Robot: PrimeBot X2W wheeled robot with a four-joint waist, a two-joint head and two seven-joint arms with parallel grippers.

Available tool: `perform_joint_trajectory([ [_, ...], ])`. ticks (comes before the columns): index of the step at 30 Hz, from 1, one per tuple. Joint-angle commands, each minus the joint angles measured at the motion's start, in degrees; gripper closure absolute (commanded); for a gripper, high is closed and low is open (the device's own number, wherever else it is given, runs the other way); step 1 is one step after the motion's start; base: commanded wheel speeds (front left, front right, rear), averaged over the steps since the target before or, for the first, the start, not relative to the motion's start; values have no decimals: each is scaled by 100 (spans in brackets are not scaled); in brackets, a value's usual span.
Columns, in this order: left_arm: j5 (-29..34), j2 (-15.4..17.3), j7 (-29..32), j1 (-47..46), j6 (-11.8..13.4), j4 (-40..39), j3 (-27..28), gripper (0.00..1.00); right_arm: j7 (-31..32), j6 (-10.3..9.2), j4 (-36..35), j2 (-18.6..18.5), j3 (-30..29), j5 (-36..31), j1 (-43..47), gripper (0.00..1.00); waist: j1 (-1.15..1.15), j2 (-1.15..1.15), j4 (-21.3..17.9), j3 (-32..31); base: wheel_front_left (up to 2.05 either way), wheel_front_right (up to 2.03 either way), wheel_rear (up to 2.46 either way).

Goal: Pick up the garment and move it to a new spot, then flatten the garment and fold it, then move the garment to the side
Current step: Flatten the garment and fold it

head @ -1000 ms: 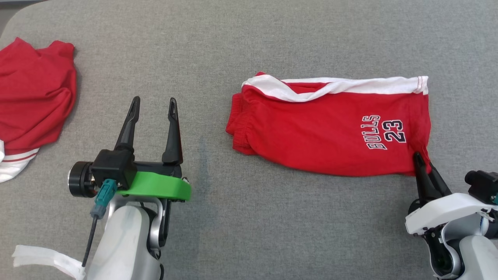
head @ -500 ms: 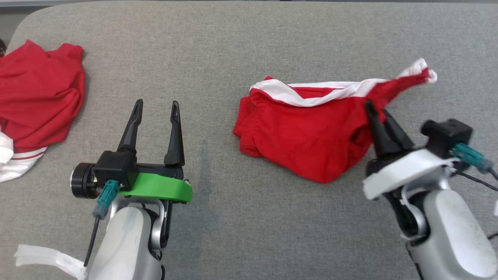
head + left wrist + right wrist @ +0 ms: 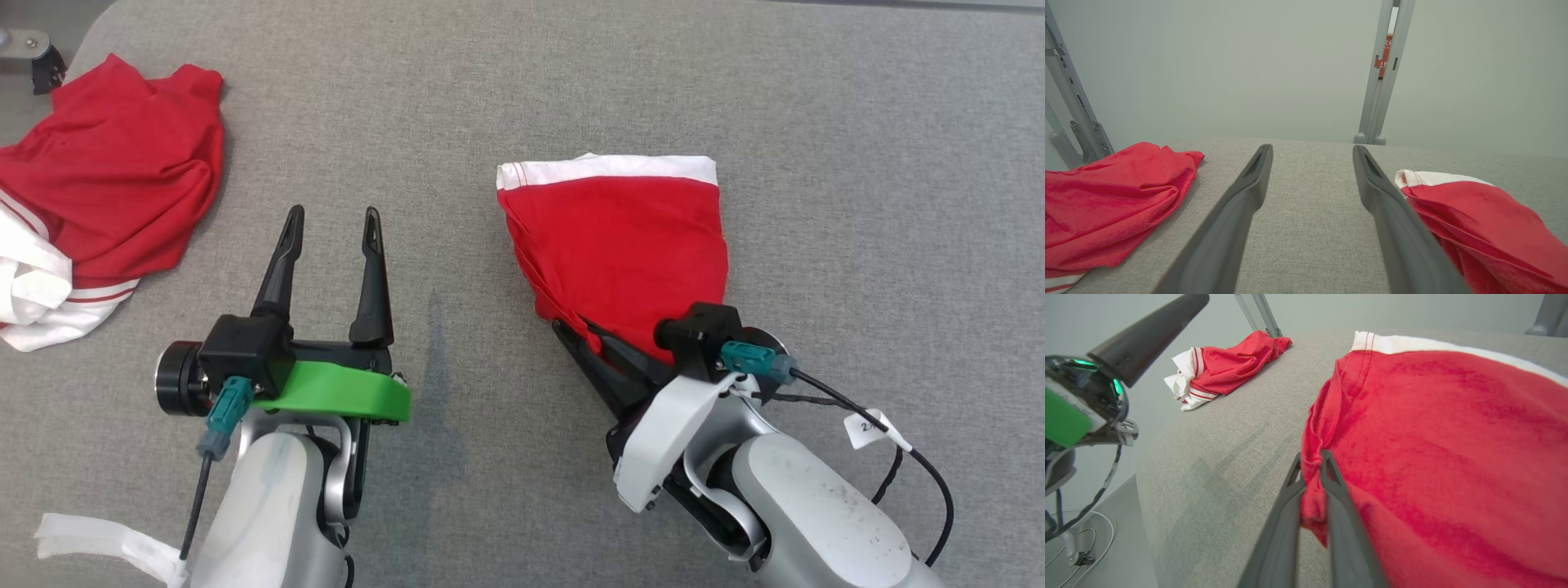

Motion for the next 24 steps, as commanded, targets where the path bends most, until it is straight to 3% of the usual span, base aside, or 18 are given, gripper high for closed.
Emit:
perform_joint_trajectory([
  [1, -43, 14, -3, 26, 42, -24, 0, 0, -85, -6, 3, -35, 37, 58, 42, 71, 0, 0, 7, 23, 0, 0, 0],
  [2, -45, 14, -3, 30, 51, -26, 1, 0, -139, -6, 5, -51, 59, 76, 43, 24, 0, 0, -1, 28, 0, 0, 0],
  [3, -43, 14, -3, 32, 54, -25, 3, 0, -291, -6, -58, -69, 88, 78, 9, 0, 0, 0, -16, 34, 0, 0, 0],
  [7, 24, 14, -3, 40, 53, -3, 45, 0, -1028, -6, -387, -184, 220, 298, -116, 0, 0, 0, -134, -6, 0, 0, 0],
  [10, 100, 22, -3, 72, 51, -16, 106, 0, -1433, -7, -490, -292, -93, 279, -144, 0, 0, 0, -261, -66, 0, 0, 0],
  [20, 244, 136, -3, 240, 74, 0, 320, 0, -1752, -6, -538, -403, -2450, -402, 683, 0, 0, 0, -685, -311, 0, 0, 0],
  [24, 306, 211, -4, 364, 85, 44, 371, 0, -1697, -6, -597, -376, -3076, -633, 1136, 0, 0, 0, -797, -455, 0, 0, 0],
])
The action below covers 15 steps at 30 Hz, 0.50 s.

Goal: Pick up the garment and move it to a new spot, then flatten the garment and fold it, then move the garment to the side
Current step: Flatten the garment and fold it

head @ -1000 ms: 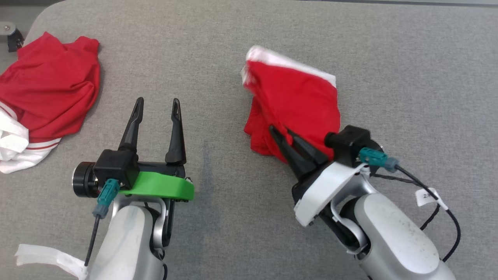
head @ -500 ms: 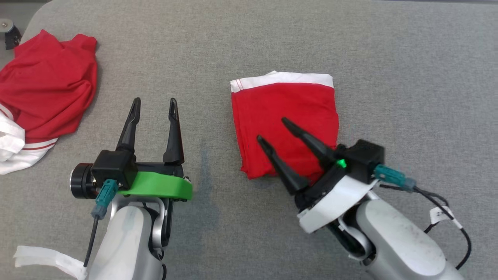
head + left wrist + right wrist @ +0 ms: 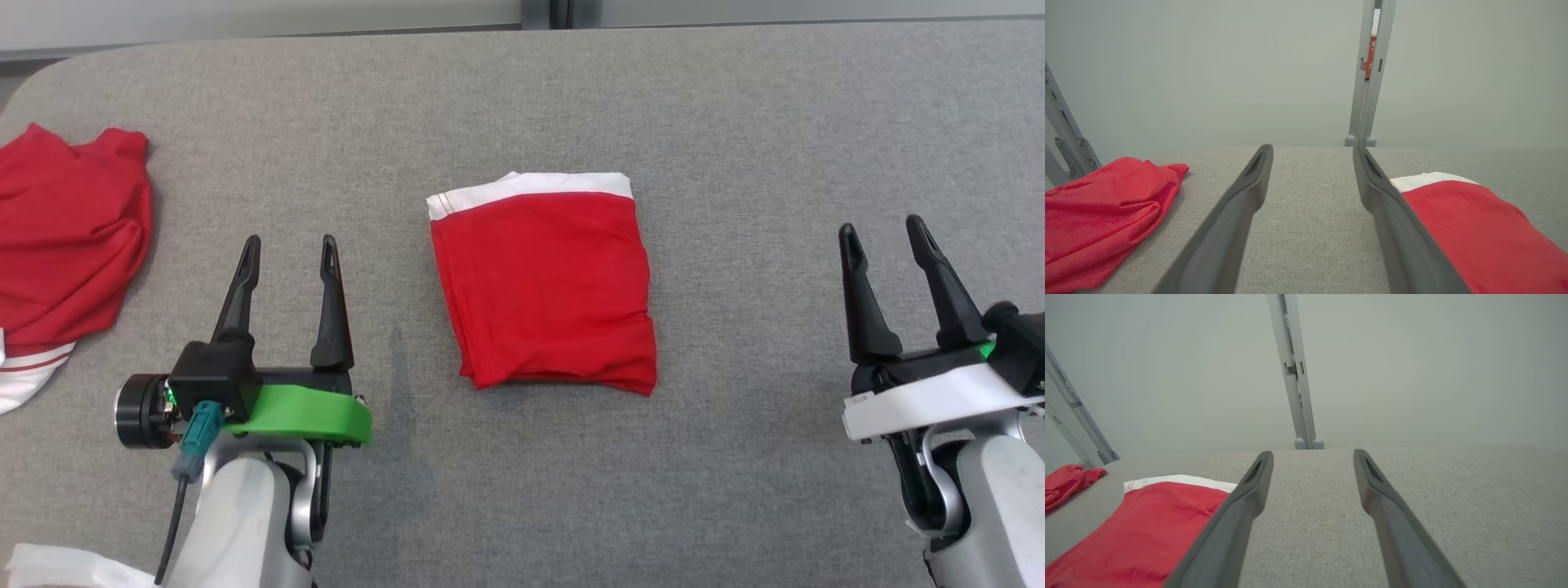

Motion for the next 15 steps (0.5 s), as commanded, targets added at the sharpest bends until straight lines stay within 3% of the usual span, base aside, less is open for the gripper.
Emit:
perform_joint_trajectory([
  [1, 103, 81, -4, 125, 55, 40, 20, 0, 32, -6, -57, 46, -102, -107, 154, 0, 0, 0, -123, -154, 0, 0, 0],
  [15, 138, 294, -4, 974, 70, 100, 43, 0, 450, -6, -309, 384, -321, -442, 1059, 0, 0, 0, -276, -893, 0, 0, 0],
])
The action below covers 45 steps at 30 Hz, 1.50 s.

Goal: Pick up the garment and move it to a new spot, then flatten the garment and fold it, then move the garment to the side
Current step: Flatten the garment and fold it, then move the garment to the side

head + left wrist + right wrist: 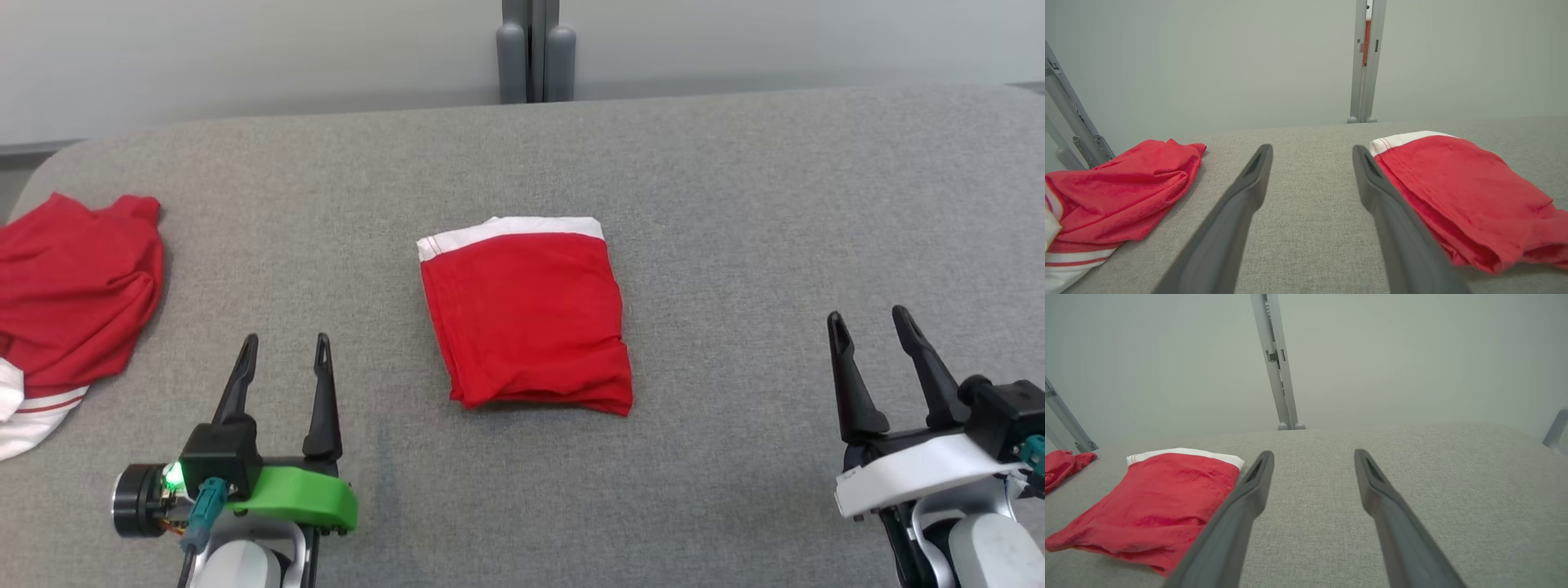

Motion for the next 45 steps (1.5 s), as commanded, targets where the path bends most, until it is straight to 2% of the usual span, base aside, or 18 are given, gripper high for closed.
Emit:
perform_joint_trajectory([
  [1, -25, 57, -3, 135, 34, -36, 32, 0, 43, -6, -46, 28, -27, -61, 122, 0, 0, 0, -71, -185, 0, 0, 0],
  [15, -119, 93, -3, 508, 49, 42, 45, 0, 352, -6, -294, 164, -80, -198, 547, 0, 0, 0, -119, -510, 0, 0, 0],
  [32, -187, 108, 3, 249, 94, 150, -6, 0, 449, -6, -418, 140, -117, -118, 561, 0, 0, 0, -33, -415, 0, 0, 0],
  [38, -134, 37, -6, -32, 80, 11, -41, 0, 512, -6, -348, 11, -104, -66, 294, 0, 0, 0, 189, -70, 0, 0, 0],
  [45, -40, -108, -8, -507, 18, -298, -48, 0, 621, -6, 48, -220, 274, 91, -346, 0, 0, 0, 563, 646, 0, 0, 0],
])
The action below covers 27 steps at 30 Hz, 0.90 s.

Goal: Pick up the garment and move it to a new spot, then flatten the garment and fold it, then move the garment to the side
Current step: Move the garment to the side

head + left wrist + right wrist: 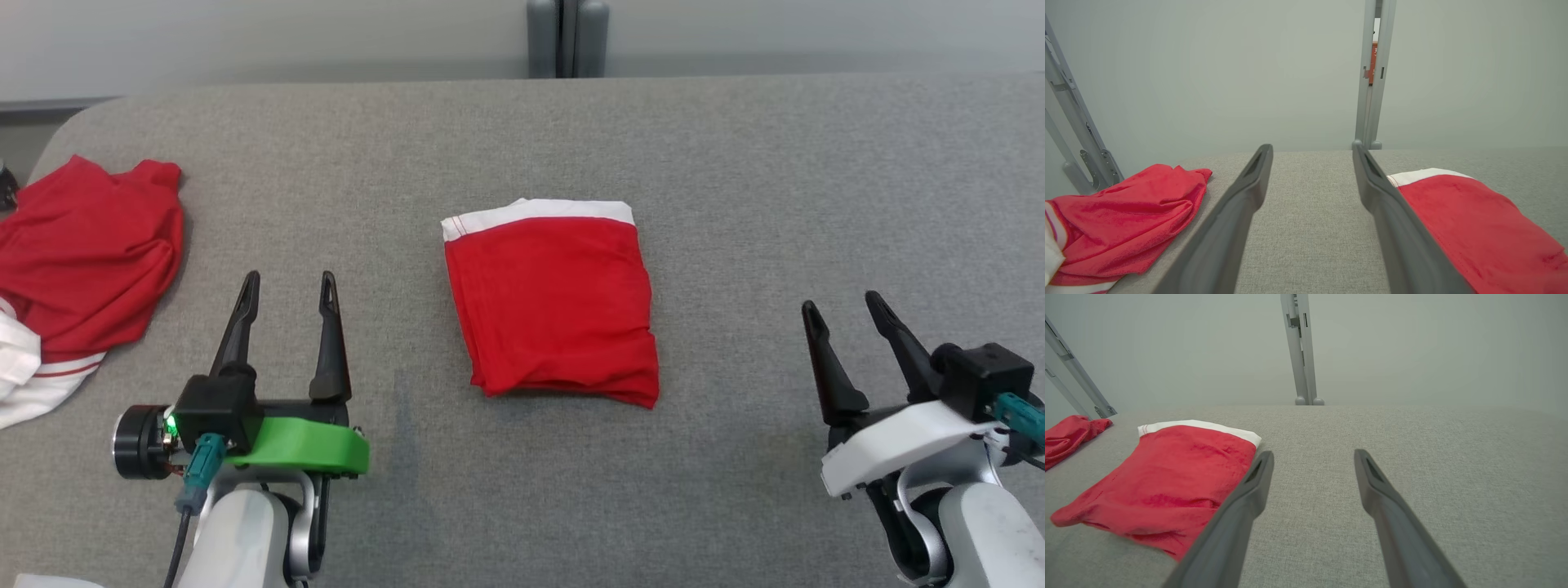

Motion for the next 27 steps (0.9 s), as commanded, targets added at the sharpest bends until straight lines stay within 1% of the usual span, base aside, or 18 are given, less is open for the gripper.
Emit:
perform_joint_trajectory([
  [1, 31, -51, -16, -159, -32, -45, 13, 0, 12, -6, 120, -32, 131, 59, -213, 0, 0, 0, 368, 514, 0, 0, 0],
  [3, 55, -92, -17, -279, -56, -101, -8, 0, 19, -6, 304, -63, 319, 110, -434, 0, 0, 0, 479, 674, 0, 0, 0],
  [7, 108, -182, -17, -473, -98, -154, -41, 0, 30, -6, 790, -12, 797, 264, -908, 0, 0, 0, 648, 897, 0, 0, 0],
  [13, 142, -252, -17, -622, -131, -186, -62, 0, 65, -6, 1701, 115, 1273, 526, -1456, 0, 0, 0, 758, 1012, 0, 0, 0],
  [16, 150, -269, -17, -665, -138, -197, -70, 0, 178, -6, 2029, 121, 1485, 682, -1585, 0, 0, 0, 776, 1030, 0, 0, 0],
  [17, 155, -274, -17, -662, -141, -204, -70, 0, 250, -6, 2136, 123, 1561, 748, -1616, 8, 0, 0, 775, 1031, 0, 0, 0],
  [18, 157, -278, -17, -654, -143, -203, -69, 0, 319, -6, 2218, 136, 1625, 809, -1611, 36, 0, 0, 771, 1027, 0, 0, 0],
  [20, 165, -284, -17, -643, -146, -196, -63, 0, 444, -6, 2364, 137, 1742, 948, -1612, 73, 0, 0, 756, 1020, 0, 0, 0],
  [21, 166, -287, -17, -642, -145, -198, -59, 0, 459, -6, 2404, 125, 1772, 1011, -1638, 100, 0, 0, 744, 1021, 0, 0, 0],
  [24, 181, -289, -17, -646, -144, -216, -57, 0, 432, -9, 2441, 63, 1849, 1123, -1716, 100, 0, 0, 709, 1028, 0, 0, 0],
  [27, 217, -293, -17, -643, -140, -251, -47, 0, 295, -9, 2381, -83, 1940, 1116, -1831, 100, 0, 0, 620, 1040, 0, 0, 0],
])
